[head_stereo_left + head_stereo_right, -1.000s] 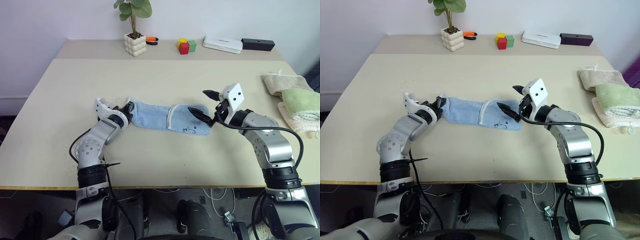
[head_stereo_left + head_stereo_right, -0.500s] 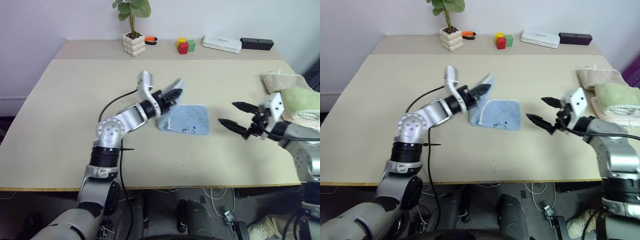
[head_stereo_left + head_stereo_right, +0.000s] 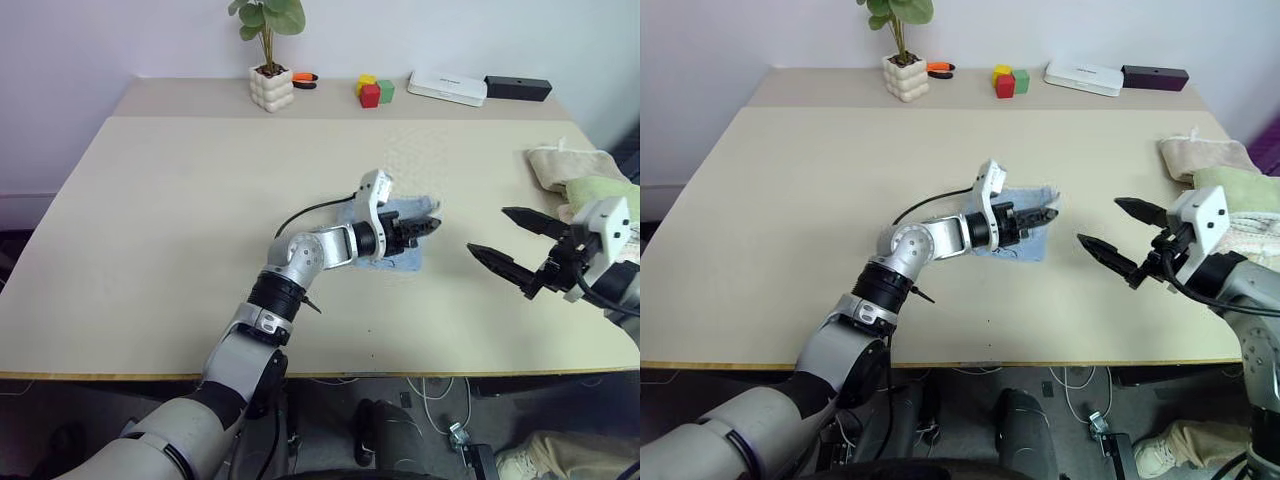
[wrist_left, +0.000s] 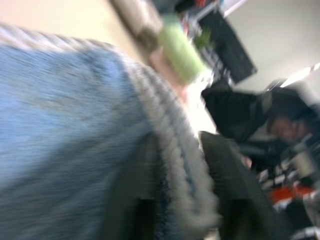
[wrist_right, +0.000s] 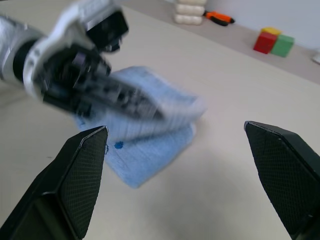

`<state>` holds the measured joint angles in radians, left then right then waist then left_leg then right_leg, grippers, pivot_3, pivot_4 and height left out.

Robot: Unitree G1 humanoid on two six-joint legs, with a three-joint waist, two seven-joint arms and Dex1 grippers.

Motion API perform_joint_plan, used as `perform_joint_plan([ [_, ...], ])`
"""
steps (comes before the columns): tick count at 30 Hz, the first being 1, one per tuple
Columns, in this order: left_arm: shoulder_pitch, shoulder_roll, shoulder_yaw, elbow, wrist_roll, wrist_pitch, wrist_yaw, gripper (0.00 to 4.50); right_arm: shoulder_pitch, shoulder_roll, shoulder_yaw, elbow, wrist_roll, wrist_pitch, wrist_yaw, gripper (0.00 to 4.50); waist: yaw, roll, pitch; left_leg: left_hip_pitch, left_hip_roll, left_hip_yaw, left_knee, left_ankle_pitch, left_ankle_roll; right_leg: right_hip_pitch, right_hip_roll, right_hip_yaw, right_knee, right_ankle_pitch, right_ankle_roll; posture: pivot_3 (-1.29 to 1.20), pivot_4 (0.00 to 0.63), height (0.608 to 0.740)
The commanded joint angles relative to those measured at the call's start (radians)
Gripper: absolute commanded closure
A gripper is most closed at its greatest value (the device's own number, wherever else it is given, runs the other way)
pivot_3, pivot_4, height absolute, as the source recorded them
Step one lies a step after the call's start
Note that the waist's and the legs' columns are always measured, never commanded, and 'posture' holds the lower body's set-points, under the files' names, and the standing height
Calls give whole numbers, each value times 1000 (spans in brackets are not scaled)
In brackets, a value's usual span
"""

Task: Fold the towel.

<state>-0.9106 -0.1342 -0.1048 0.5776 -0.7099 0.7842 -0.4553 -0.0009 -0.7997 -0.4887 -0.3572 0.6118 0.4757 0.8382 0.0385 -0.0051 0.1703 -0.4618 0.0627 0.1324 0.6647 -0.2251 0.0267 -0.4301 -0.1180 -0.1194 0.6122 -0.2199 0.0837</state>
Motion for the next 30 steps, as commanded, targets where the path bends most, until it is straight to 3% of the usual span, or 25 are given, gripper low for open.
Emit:
perform_joint_plan([
  [1,-7,-16,12,-15,36,6,-29,1098,5,7,-34,-45,23,2,-24,0,0,0,0,0,0,0,0,0,0,0,0,0,0,0,0,0,150,740],
  [3,-6,-14,25,-27,39,17,-53,109,-9,8,-22,-29,17,-4,-33,0,0,0,0,0,0,0,0,0,0,0,0,0,0,0,0,0,150,740],
  [6,9,-11,37,-121,32,-18,-110,46,-45,11,8,-7,12,-6,-42,0,-1,0,0,0,0,0,0,0,0,0,0,0,0,0,0,0,150,740],
  [9,21,-24,123,-210,-77,40,-153,46,-94,20,30,27,14,-7,-51,0,-1,0,0,0,0,0,0,0,0,0,0,0,0,0,0,0,150,740],
  [12,43,-9,153,-316,-75,-14,-160,46,-209,57,58,84,7,-7,-116,0,-2,1,0,0,0,0,0,0,0,0,0,0,0,0,0,0,150,740],
  [14,26,-12,242,-318,-116,-31,-95,46,-284,99,89,115,-28,-32,-177,0,-2,1,0,0,0,1,0,0,0,0,0,0,1,0,0,0,150,740],
  [15,18,-7,282,-300,-103,-83,-55,274,-320,139,110,125,-38,-31,-224,0,-3,1,0,0,0,1,1,0,0,0,0,0,1,0,0,0,150,740],
  [18,8,12,346,-242,-50,-203,26,1387,-378,254,163,114,-54,-25,-332,880,-3,1,0,1,0,0,1,0,0,0,1,0,3,1,2,0,150,740],
  [21,14,13,351,-212,-9,-272,57,2857,-417,379,191,91,-65,-17,-460,2334,3,2,0,0,0,1,0,1,0,-1,1,0,3,2,4,0,150,740],
  [24,45,8,297,-207,57,-312,46,4329,-421,521,305,48,-130,-22,-583,3852,2,1,0,-2,0,2,2,1,0,0,1,0,3,3,4,0,150,740],
  [25,54,-3,286,-205,62,-307,42,4500,-420,554,340,44,-158,-26,-608,4452,1,1,0,-2,0,2,2,1,0,0,0,0,3,3,4,0,150,740],
  [30,69,-37,232,-131,130,-313,51,4500,-424,653,401,166,-261,9,-741,4483,-3,2,0,-1,-1,3,2,1,0,1,1,-1,3,3,4,0,150,740],
])
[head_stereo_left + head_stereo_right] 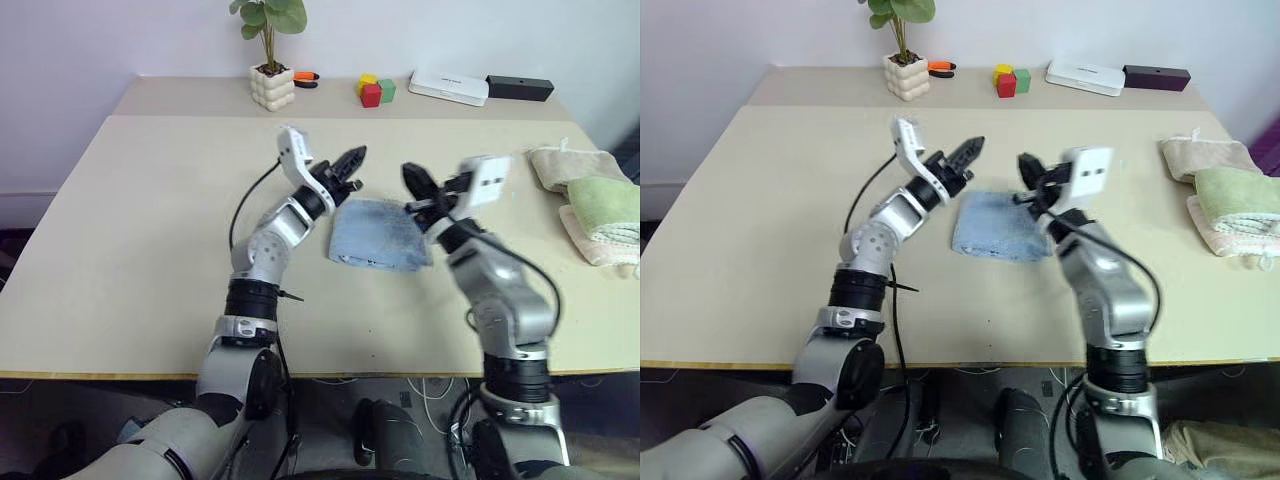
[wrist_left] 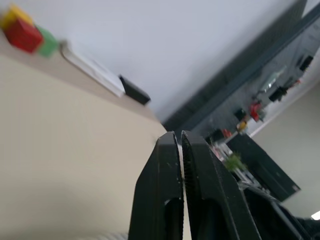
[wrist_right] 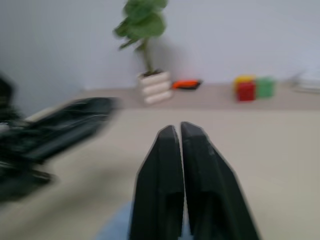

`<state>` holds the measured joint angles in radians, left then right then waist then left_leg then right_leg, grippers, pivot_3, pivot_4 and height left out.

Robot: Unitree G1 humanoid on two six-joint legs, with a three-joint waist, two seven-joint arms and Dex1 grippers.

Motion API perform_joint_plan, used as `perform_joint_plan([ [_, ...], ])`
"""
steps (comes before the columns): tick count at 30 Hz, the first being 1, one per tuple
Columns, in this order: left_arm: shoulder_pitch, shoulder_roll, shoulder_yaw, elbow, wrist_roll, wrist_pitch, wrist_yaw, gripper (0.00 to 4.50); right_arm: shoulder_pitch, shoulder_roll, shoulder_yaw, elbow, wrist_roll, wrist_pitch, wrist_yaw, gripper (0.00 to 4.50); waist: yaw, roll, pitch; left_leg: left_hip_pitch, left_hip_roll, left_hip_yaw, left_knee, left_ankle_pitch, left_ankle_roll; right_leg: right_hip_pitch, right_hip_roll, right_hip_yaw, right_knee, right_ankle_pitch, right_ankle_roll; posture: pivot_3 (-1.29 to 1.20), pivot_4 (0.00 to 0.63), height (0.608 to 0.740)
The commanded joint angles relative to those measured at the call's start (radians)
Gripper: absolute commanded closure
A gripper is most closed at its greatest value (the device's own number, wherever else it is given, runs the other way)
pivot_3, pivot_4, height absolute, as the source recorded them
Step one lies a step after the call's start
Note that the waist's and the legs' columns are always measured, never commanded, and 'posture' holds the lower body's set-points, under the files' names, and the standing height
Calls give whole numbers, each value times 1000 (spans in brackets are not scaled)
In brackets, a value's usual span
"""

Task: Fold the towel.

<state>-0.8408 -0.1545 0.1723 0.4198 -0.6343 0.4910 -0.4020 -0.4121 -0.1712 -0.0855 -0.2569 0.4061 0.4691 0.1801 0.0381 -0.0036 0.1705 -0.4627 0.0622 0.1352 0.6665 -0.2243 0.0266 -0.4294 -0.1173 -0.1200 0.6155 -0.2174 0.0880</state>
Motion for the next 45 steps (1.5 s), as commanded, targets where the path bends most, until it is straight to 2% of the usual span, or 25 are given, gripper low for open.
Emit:
perform_joint_plan([
  [1,2,-18,-64,47,74,-20,-5,4500,-8,37,9,114,-72,38,-100,4483,-3,0,0,1,0,0,0,0,0,0,0,0,0,0,0,0,150,740],
  [5,-2,-19,-74,149,125,-46,11,4500,13,69,-24,218,-102,-28,-129,4483,-6,1,0,0,0,0,0,0,0,0,0,0,1,0,0,0,150,740],
  [11,-12,22,-59,330,213,-153,27,4500,42,60,-25,377,-174,-129,-136,4483,-29,1,0,1,0,0,-1,0,0,0,0,0,1,0,0,0,150,740],
  [14,-16,53,-31,350,207,-177,1,4500,91,33,-21,456,-228,-207,-134,4483,-30,1,-1,2,1,0,-2,0,0,1,0,0,1,0,1,0,150,740],
  [20,14,83,-24,335,219,-199,-16,4500,76,24,-51,417,-189,-218,-101,4483,-35,1,-2,4,1,-2,-1,0,0,2,0,0,2,0,0,0,150,740],
  [23,51,87,-25,199,152,-134,-130,3648,49,14,-94,382,-147,-187,-92,3615,-34,1,-2,3,1,-2,-1,0,0,2,0,0,2,0,1,0,150,740],
  [25,62,115,-53,109,200,-167,-118,2721,17,-28,-123,332,-118,-151,-62,2702,-32,2,-1,3,1,-1,-1,0,0,1,0,0,2,0,1,0,150,740],
  [28,62,142,-35,16,171,-125,-108,1143,-25,-104,-167,276,-66,-94,-14,1124,-34,3,-1,2,1,-1,-1,0,0,0,0,1,2,0,0,0,150,740],
  [30,64,184,-29,-14,168,-112,-132,94,-77,-164,-230,269,25,6,19,62,-35,4,-1,2,1,-1,-1,0,0,0,0,1,3,0,0,0,150,740],
  [32,72,226,-39,-42,175,-121,-176,36,-121,-212,-285,279,119,143,39,24,-36,4,-1,3,1,-1,-1,0,0,-1,0,1,4,0,0,0,150,740],
  [36,85,319,-49,-80,160,-141,-323,36,-123,-337,-295,295,277,446,185,24,-34,4,-1,2,1,-1,-2,0,0,-1,0,1,4,0,0,0,150,740],
  [40,85,417,-40,-68,136,-134,-470,36,-135,-371,-319,335,316,542,203,24,-34,4,-1,2,1,-1,-2,0,0,-1,0,1,4,0,0,0,150,740],
  [45,143,517,-36,-163,54,-84,-679,36,-97,-354,-234,312,311,610,231,24,-35,4,-1,2,2,-1,-2,0,0,-1,0,1,4,0,0,0,150,740],
])
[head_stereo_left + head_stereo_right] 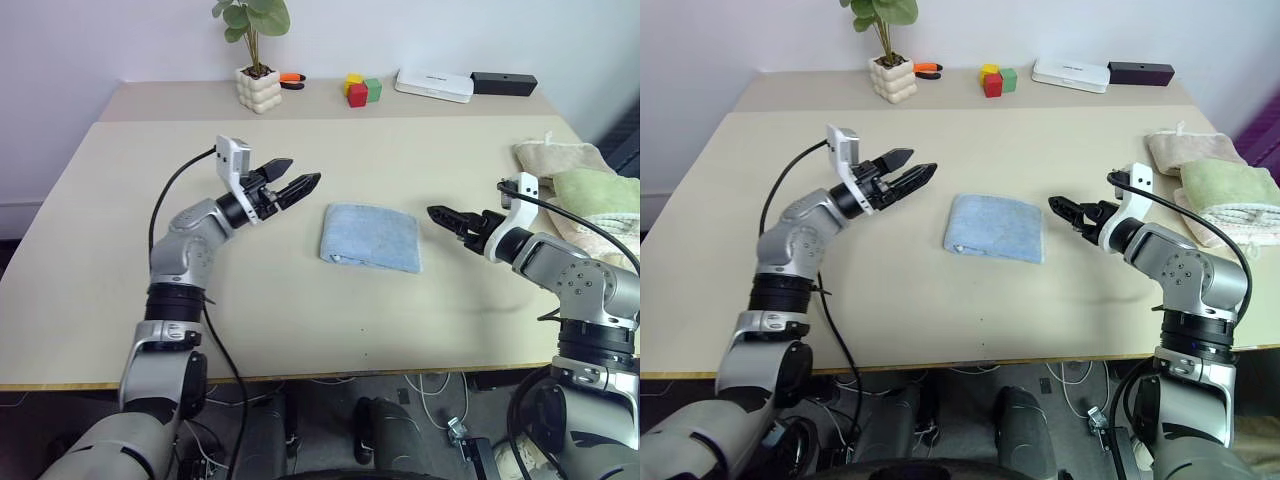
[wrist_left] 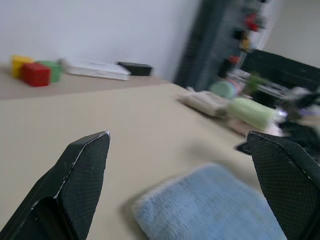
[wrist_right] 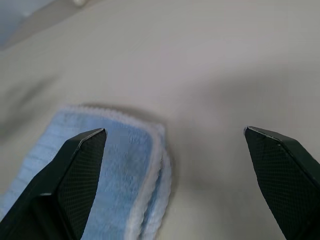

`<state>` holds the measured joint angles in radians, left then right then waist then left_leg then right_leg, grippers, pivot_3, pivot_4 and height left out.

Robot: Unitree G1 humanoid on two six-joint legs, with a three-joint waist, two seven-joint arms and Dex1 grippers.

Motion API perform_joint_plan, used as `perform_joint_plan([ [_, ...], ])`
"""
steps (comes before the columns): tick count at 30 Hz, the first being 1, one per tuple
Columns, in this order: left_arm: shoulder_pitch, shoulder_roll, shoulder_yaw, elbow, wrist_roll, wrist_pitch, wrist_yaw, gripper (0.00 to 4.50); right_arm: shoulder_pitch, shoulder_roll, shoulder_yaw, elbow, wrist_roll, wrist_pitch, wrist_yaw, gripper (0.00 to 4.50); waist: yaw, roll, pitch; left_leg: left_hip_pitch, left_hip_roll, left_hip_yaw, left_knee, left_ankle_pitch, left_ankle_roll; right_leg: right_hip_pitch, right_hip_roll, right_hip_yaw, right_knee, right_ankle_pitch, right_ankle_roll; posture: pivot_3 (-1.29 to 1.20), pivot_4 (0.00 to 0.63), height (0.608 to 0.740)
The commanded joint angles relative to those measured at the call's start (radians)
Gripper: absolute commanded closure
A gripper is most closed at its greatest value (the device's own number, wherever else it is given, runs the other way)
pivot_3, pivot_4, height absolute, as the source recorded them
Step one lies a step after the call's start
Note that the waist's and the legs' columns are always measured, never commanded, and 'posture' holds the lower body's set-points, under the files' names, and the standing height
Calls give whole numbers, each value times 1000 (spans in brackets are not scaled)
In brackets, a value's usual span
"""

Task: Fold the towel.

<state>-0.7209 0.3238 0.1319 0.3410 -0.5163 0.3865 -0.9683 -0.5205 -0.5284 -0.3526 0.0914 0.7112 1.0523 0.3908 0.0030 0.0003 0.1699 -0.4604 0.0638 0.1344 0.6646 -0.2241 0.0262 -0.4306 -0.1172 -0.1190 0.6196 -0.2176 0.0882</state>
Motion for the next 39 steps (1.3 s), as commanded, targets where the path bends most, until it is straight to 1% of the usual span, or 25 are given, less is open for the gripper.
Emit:
perform_joint_plan([
  [1,39,53,4,-106,-73,10,-146,36,17,7,41,-37,7,34,23,24,-1,0,0,0,0,0,0,0,0,0,0,0,0,0,0,0,150,740],
  [3,78,102,20,-154,-106,21,-219,36,24,11,61,-40,9,36,44,24,-1,0,0,0,0,0,0,0,0,0,0,0,0,0,0,0,150,740],
  [5,115,156,29,-189,-147,72,-280,36,24,13,78,-29,0,33,48,24,0,0,0,0,0,0,0,0,0,0,0,0,0,0,0,0,150,740],
  [8,164,217,17,-219,-136,67,-319,36,21,16,99,-7,-14,31,52,24,-1,0,0,0,0,0,0,0,0,0,0,0,0,0,0,0,150,740],
  [10,188,245,19,-225,-124,44,-333,36,3,44,77,0,23,62,49,24,-1,0,0,0,0,0,0,0,0,0,0,0,0,0,0,0,150,740],
  [12,189,245,37,-218,-134,39,-311,36,-3,67,91,4,20,68,50,24,-1,0,0,0,0,0,0,0,0,0,0,0,0,0,0,0,150,740],
  [16,209,239,33,-251,-150,51,-295,36,-10,118,102,25,12,75,41,24,-3,0,0,0,1,0,0,0,0,0,0,0,0,0,0,0,150,740],
  [20,232,215,30,-292,-151,48,-253,36,-31,188,145,50,-2,72,41,24,-17,0,0,0,1,0,0,0,0,0,0,0,1,0,0,0,150,740],
  [22,239,211,31,-304,-151,49,-242,36,-44,212,132,79,-1,66,41,24,-25,0,0,1,1,0,0,0,0,0,1,0,1,0,0,0,150,740],
  [24,248,209,32,-314,-143,43,-229,0,-61,230,109,117,4,64,35,547,-27,0,0,1,1,0,-1,0,-1,0,1,0,2,0,0,0,150,740],
  [25,253,209,35,-317,-139,40,-220,0,-71,239,99,135,8,61,37,897,-27,0,0,1,1,1,-1,0,-1,0,1,0,2,0,0,0,150,740],
  [28,257,204,36,-318,-131,26,-200,0,-88,246,82,166,9,56,42,2331,-24,0,0,2,1,1,-1,0,-1,0,1,1,3,0,0,0,150,740],
  [30,257,200,31,-319,-134,26,-193,0,-98,248,54,174,20,60,32,3470,-22,0,0,1,1,1,-1,0,-1,-1,1,1,3,0,0,0,150,740],
  [32,255,194,22,-316,-129,19,-185,0,-110,246,19,182,30,57,18,4468,-19,0,0,1,1,1,0,0,-1,0,1,1,3,0,0,0,150,740],
  [33,253,191,19,-310,-128,15,-185,0,-116,248,-6,184,43,54,7,4468,-16,0,0,1,1,1,0,0,-1,0,0,1,3,0,0,0,150,740],
  [36,230,161,-1,-277,-115,-5,-178,0,-141,250,-146,170,101,-20,-56,4468,-10,0,0,1,0,1,0,0,-1,0,0,1,3,0,0,0,150,740],
  [37,217,149,-8,-258,-109,-17,-180,0,-148,255,-218,156,139,-45,-104,4468,-8,1,0,1,0,1,0,0,-1,0,-1,1,2,0,0,0,150,740],
  [39,199,129,-18,-235,-101,-30,-184,0,-151,258,-306,136,192,-66,-169,4468,-6,1,0,0,0,2,0,0,-1,0,-1,1,2,0,0,0,150,740],
])
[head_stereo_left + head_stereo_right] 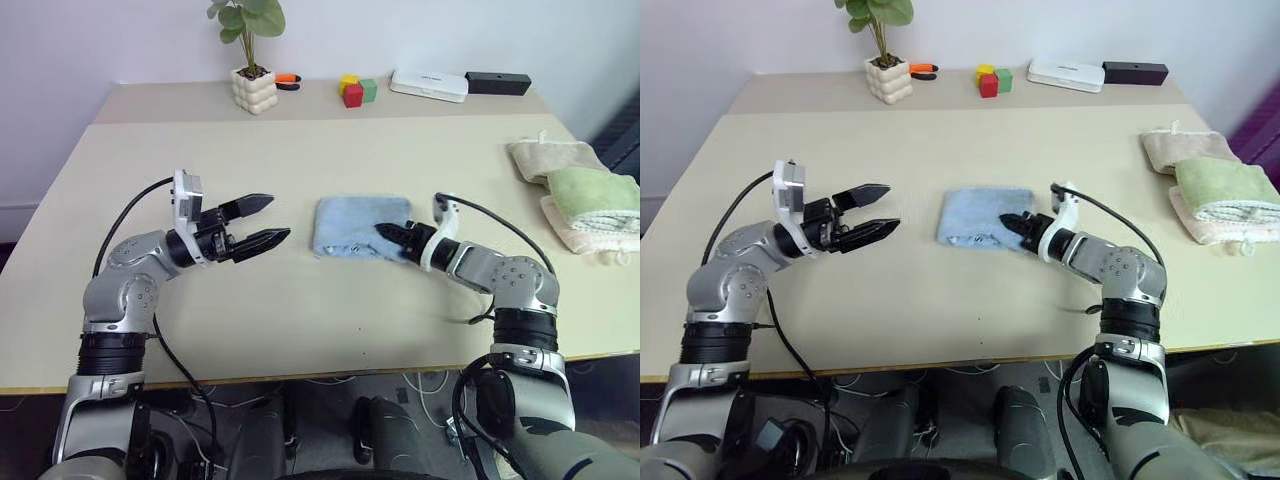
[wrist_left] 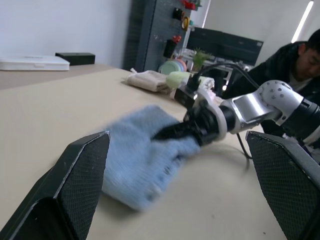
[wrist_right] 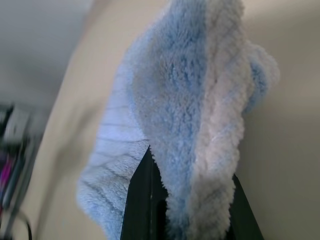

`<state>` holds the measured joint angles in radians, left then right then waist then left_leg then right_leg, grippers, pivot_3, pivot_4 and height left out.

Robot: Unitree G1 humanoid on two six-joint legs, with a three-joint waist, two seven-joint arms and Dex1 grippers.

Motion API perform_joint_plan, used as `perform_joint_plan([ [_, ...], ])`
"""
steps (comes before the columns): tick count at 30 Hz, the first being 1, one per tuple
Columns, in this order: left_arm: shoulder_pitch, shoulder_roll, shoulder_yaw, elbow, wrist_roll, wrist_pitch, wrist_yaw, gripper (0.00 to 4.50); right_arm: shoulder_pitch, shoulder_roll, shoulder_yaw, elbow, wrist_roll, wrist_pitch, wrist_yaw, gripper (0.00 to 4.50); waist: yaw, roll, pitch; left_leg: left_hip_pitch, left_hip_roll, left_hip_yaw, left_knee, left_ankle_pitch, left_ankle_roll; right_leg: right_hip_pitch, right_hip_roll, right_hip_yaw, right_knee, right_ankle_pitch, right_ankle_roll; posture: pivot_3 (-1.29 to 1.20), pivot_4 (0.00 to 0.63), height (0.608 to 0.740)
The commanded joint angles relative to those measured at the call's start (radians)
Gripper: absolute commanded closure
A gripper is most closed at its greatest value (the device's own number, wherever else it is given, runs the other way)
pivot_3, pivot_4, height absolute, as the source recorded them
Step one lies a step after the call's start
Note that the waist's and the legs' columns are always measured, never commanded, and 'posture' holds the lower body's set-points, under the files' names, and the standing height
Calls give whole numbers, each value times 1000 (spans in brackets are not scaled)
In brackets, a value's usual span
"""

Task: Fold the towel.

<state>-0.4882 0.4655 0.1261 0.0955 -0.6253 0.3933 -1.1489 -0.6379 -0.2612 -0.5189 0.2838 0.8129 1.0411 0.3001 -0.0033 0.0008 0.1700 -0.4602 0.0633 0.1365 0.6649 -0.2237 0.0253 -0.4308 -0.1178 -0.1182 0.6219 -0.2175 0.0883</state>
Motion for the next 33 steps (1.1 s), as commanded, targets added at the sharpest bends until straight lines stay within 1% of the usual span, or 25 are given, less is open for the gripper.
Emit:
perform_joint_plan([
  [1,-44,-20,-17,24,12,-41,-8,0,-27,-11,-166,-75,109,-51,-108,4468,0,0,0,0,0,1,0,0,0,0,0,0,0,0,0,0,150,740],
  [3,-74,-36,-28,74,23,-66,-30,0,10,-8,-228,-162,144,-64,-195,4468,-2,0,0,0,0,1,0,0,0,0,0,0,0,0,0,0,150,740],
  [5,-111,-50,-40,130,30,-90,-63,0,71,-24,-282,-269,146,-86,-284,4468,1,0,0,0,0,1,-1,0,0,-1,0,0,1,0,0,0,150,740],
  [6,-128,-49,-47,161,41,-111,-89,0,96,-16,-326,-323,170,-92,-359,4468,2,0,0,0,0,1,-1,0,0,-1,1,-1,1,0,0,0,150,740],
  [8,-147,-49,-54,195,56,-138,-120,0,122,-6,-370,-378,217,-99,-450,4468,-1,0,0,0,0,1,-1,0,0,-1,0,0,1,0,0,0,150,740],
  [9,-165,-45,-57,235,66,-159,-149,0,150,40,-408,-456,243,-139,-542,4468,-4,1,0,0,0,1,-1,0,0,-1,0,0,1,0,0,0,150,740],
  [11,-186,-47,-63,277,77,-179,-179,0,190,98,-447,-555,294,-188,-668,4468,-7,1,0,0,0,0,-1,0,-1,-1,1,0,2,0,0,0,150,740],
  [12,-198,-53,-67,298,80,-183,-189,0,214,145,-446,-615,309,-218,-732,4468,-9,1,0,0,1,0,-1,0,-1,-1,1,0,2,0,0,0,150,740],
  [14,-211,-68,-73,319,84,-183,-193,0,251,195,-428,-681,341,-255,-813,4468,-13,1,0,0,1,-1,-2,0,-1,-2,1,0,2,0,0,0,150,740],
  [17,-222,-92,-82,342,88,-180,-204,0,310,308,-344,-773,387,-299,-924,4468,-13,1,0,0,1,-1,-2,0,-1,-2,1,1,3,0,0,0,150,740],
  [18,-225,-98,-85,347,90,-178,-209,0,323,344,-319,-797,400,-325,-948,4468,-13,1,0,0,1,-1,-2,0,-1,-3,1,1,3,0,0,0,150,740],
  [20,-228,-106,-88,349,95,-179,-217,0,353,375,-285,-806,413,-366,-976,4468,-12,2,0,0,1,-1,-2,0,-1,-3,1,2,3,0,0,0,150,740],
  [22,-229,-105,-90,347,95,-177,-231,0,391,377,-244,-782,411,-386,-973,4468,-8,1,0,0,0,-1,-1,0,0,-3,0,3,3,0,0,0,150,740],
  [27,-202,-71,-93,304,90,-164,-268,0,440,319,-202,-736,413,-438,-995,4468,-11,2,0,0,0,-2,-1,0,0,-3,0,2,3,0,0,0,150,740],
  [33,-148,-29,-122,247,107,-165,-311,0,480,236,-148,-715,412,-434,-988,4468,-12,2,0,0,1,-2,-1,0,0,-3,0,3,3,0,0,0,150,740],
])
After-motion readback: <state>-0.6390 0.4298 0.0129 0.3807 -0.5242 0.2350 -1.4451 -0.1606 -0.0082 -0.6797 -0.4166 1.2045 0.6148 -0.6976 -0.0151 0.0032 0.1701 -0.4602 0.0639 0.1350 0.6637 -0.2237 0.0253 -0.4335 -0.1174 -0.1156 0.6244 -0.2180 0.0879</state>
